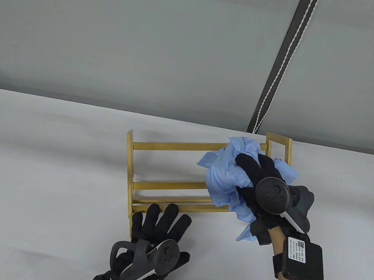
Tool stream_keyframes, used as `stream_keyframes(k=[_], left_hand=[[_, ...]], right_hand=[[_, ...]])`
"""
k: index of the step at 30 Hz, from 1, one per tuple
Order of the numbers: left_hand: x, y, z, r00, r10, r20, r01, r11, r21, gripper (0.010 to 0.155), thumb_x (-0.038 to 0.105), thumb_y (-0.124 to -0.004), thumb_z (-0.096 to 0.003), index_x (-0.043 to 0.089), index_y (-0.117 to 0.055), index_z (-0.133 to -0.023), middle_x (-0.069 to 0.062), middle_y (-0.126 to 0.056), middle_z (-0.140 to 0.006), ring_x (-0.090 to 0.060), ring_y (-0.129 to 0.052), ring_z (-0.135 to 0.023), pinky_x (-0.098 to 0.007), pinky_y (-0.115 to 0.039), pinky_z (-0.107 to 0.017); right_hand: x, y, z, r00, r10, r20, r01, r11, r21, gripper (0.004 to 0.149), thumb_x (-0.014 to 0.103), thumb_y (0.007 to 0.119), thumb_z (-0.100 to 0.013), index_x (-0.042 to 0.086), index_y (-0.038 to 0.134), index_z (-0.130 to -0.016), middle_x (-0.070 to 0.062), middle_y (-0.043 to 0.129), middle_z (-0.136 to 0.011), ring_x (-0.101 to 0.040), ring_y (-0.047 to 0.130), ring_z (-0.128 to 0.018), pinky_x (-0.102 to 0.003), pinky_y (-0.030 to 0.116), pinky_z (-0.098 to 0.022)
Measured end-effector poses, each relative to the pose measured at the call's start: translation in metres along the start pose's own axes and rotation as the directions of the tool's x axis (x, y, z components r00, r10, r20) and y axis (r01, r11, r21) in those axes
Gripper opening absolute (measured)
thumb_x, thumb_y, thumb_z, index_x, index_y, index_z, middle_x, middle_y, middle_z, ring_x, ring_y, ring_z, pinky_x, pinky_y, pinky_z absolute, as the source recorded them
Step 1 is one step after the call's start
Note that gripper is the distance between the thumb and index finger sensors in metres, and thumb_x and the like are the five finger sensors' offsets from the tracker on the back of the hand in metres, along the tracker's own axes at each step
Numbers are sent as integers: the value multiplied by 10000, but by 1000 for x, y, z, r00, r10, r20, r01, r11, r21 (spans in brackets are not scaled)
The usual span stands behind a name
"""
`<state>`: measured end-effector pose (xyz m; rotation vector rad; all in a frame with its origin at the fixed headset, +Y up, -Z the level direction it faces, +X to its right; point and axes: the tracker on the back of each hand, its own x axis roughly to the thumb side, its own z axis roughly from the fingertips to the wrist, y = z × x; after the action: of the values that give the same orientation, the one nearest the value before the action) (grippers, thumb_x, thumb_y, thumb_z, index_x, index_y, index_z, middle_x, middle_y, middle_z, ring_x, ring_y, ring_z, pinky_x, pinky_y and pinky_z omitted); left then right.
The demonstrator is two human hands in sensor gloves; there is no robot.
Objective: Hang long-sleeve shirt on book rack
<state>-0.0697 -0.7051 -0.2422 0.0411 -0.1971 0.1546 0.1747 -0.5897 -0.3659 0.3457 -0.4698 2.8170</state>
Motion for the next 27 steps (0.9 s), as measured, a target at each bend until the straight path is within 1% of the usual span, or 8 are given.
stream_keyframes(k=[2, 5, 11, 14, 22, 25, 27], left_hand=[[1, -1, 1, 1000, -4, 6, 4, 1000, 3, 911, 797, -659, -292, 578, -265, -1084, 124, -307, -1310, -387, -469, -1194, -661, -445, -812], [2, -2, 2, 1000, -12, 14, 12, 1000, -2, 911, 799, -657, -292, 577, -266, -1085, 125, -309, -1310, -388, -473, -1192, -661, -447, -811], [3, -2, 2, 1000, -12, 23, 12, 1000, -1, 909, 798, -657, -292, 581, -265, -1083, 126, -309, -1310, -387, -466, -1195, -662, -444, -812], [2, -2, 1, 1000, -8, 18, 8, 1000, -2, 912, 797, -658, -292, 579, -263, -1085, 124, -307, -1311, -386, -466, -1195, -663, -441, -812], [1, -2, 1, 1000, -5, 5, 5, 1000, -7, 911, 797, -657, -293, 579, -262, -1085, 127, -306, -1311, -387, -464, -1196, -663, -440, -813], [0, -2, 0, 1000, -3, 1, 3, 1000, -9, 911, 797, -658, -292, 580, -263, -1084, 125, -307, -1310, -387, -462, -1196, -663, -440, -813], [0, -2, 0, 1000, -4, -3, 4, 1000, -12, 911, 798, -657, -292, 580, -262, -1084, 125, -305, -1311, -386, -462, -1197, -664, -439, -813]], right_hand=[[2, 9, -11, 999, 34, 1, -34, 999, 34, 750, 359, 1015, -393, 491, 556, -971, -105, 695, -1036, -218, 991, -674, -282, 909, -276], [4, 17, -23, 999, 37, -4, -37, 999, 33, 754, 362, 1011, -396, 493, 546, -974, -105, 688, -1040, -217, 983, -681, -284, 906, -281], [10, 32, -38, 999, 33, -21, -32, 999, 43, 762, 364, 1005, -404, 488, 527, -984, -111, 675, -1045, -220, 972, -691, -290, 901, -289], [11, 44, -45, 998, 41, -40, -39, 998, 58, 768, 369, 997, -412, 489, 506, -990, -116, 659, -1052, -223, 958, -704, -298, 894, -302], [15, 75, -57, 987, 134, -83, -125, 986, 107, 822, 408, 949, -451, 445, 376, -1038, -145, 577, -1079, -249, 892, -763, -336, 862, -358], [17, 86, -60, 978, 182, -104, -167, 976, 140, 846, 445, 912, -469, 427, 298, -1051, -158, 520, -1095, -265, 852, -799, -350, 850, -392], [20, 95, -63, 963, 248, -107, -227, 957, 178, 863, 479, 869, -484, 402, 231, -1059, -175, 472, -1104, -281, 819, -826, -364, 841, -422]])
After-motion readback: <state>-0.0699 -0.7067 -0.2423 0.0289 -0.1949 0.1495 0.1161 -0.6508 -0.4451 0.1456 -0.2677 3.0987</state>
